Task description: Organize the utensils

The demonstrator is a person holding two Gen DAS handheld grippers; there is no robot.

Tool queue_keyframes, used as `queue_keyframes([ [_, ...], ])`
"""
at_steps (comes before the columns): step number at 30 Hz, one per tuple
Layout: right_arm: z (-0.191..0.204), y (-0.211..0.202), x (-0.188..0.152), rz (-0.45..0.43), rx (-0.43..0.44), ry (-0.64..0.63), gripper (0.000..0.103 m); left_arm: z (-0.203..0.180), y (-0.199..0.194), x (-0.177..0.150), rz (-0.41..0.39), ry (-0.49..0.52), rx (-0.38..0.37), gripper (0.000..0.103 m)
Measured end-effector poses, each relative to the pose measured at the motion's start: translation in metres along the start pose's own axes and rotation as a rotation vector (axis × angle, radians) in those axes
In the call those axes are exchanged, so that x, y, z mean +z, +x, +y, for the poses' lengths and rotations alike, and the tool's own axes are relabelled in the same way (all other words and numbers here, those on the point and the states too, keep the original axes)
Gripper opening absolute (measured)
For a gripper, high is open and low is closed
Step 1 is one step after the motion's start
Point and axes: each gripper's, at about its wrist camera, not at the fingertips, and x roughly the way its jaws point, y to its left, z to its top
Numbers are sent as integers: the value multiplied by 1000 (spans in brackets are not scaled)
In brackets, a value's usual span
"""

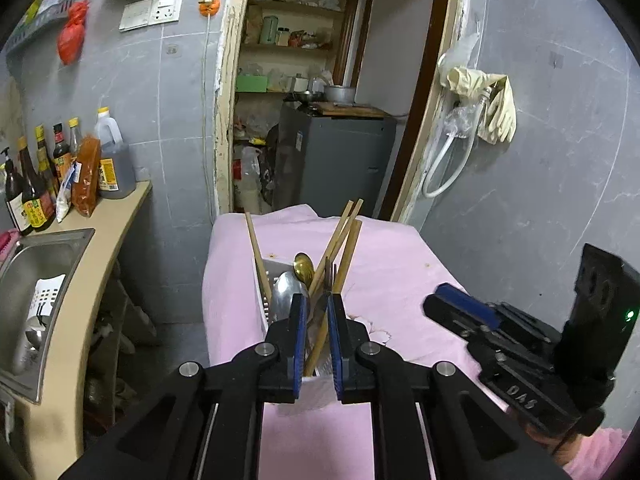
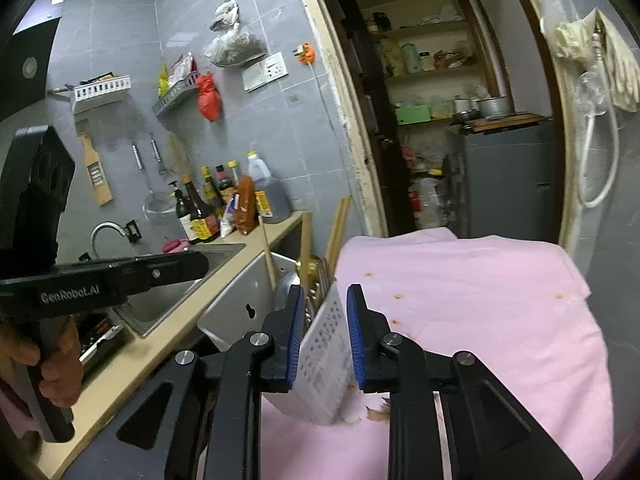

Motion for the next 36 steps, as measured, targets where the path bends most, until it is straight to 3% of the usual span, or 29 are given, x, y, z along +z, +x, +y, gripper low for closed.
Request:
queue_keyframes([
  [2,0,-8,0,5,-24,-4,20,0,-2,-6,-10,-7,-4,19],
  [7,0,-26,-2,12,-77,19,36,0,-9,-20,-37,-17,-6,30],
  [11,-1,-37,-5,19,-114,32,46,-2,-18,-30,-63,-30,-10,49],
  [14,0,-49,-8,15,-154,40,53,-3,-27,-37,-87,-44,-16,55],
  [21,4,-87,-18,-7,-235,52,77,-13,-56,-58,-156,-45,-1,96],
  [24,3,-109,-26,-27,-264,64,84,-19,-70,-72,-181,-46,7,101],
  [33,12,-172,-55,-46,-299,34,102,-38,-111,-113,-221,-48,24,103],
  [36,15,-193,-65,-54,-299,32,102,-44,-124,-127,-231,-54,21,103],
])
